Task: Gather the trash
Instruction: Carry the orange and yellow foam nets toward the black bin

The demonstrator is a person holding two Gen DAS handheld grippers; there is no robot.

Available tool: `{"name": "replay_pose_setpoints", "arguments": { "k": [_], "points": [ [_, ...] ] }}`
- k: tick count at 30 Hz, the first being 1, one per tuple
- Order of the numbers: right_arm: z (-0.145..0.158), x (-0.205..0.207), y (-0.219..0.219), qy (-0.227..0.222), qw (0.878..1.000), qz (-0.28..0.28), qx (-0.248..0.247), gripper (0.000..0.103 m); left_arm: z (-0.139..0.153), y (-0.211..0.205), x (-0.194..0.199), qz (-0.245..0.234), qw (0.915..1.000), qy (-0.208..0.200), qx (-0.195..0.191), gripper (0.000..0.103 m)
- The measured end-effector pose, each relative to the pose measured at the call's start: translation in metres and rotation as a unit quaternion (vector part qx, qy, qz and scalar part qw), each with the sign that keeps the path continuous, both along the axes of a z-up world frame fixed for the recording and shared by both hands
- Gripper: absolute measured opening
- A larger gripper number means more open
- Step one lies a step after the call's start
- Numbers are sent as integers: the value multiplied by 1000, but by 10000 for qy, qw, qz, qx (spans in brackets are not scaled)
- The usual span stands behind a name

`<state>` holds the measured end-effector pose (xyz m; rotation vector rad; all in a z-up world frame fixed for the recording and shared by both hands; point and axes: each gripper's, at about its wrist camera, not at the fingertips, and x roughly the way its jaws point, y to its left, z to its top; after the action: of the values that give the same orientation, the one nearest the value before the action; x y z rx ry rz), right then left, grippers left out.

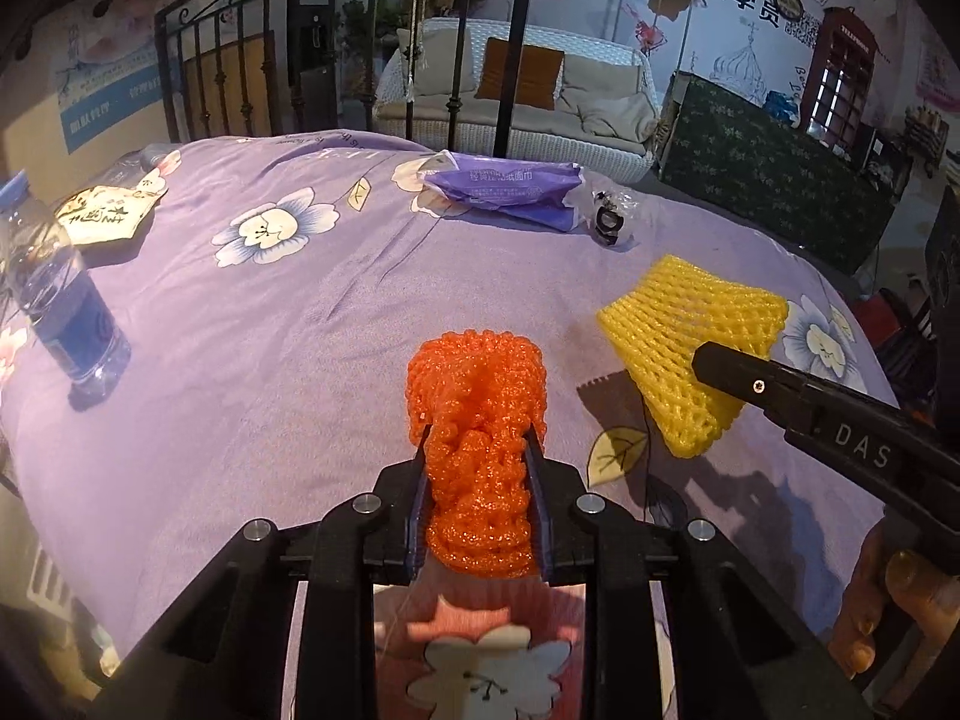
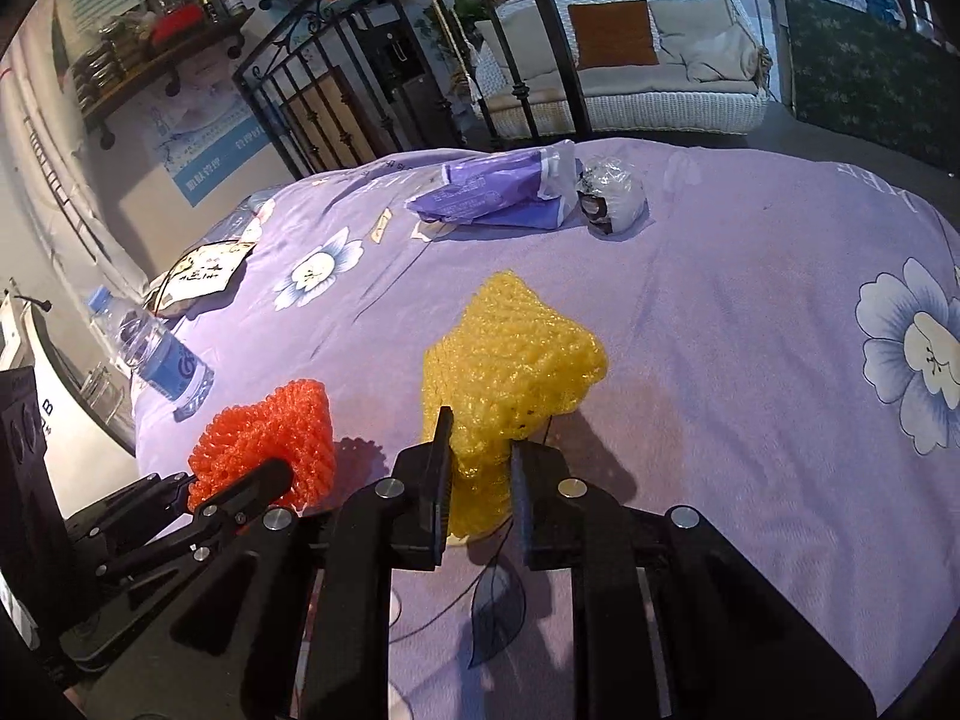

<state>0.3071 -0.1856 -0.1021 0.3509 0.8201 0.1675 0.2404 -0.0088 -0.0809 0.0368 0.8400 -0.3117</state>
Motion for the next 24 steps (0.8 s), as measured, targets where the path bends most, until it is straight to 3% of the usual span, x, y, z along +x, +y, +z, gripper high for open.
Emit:
{"name": "replay_pose_setpoints", "arguments": {
  "k": [8, 24],
  "points": [
    [11, -62, 10, -232, 9993, 287, -82, 18, 11, 20, -48, 142, 9995, -35, -286, 26],
    [20, -152, 29, -577, 9922, 1054, -332, 18, 24, 45, -121, 249, 9986, -134, -439, 26]
  ]
}}
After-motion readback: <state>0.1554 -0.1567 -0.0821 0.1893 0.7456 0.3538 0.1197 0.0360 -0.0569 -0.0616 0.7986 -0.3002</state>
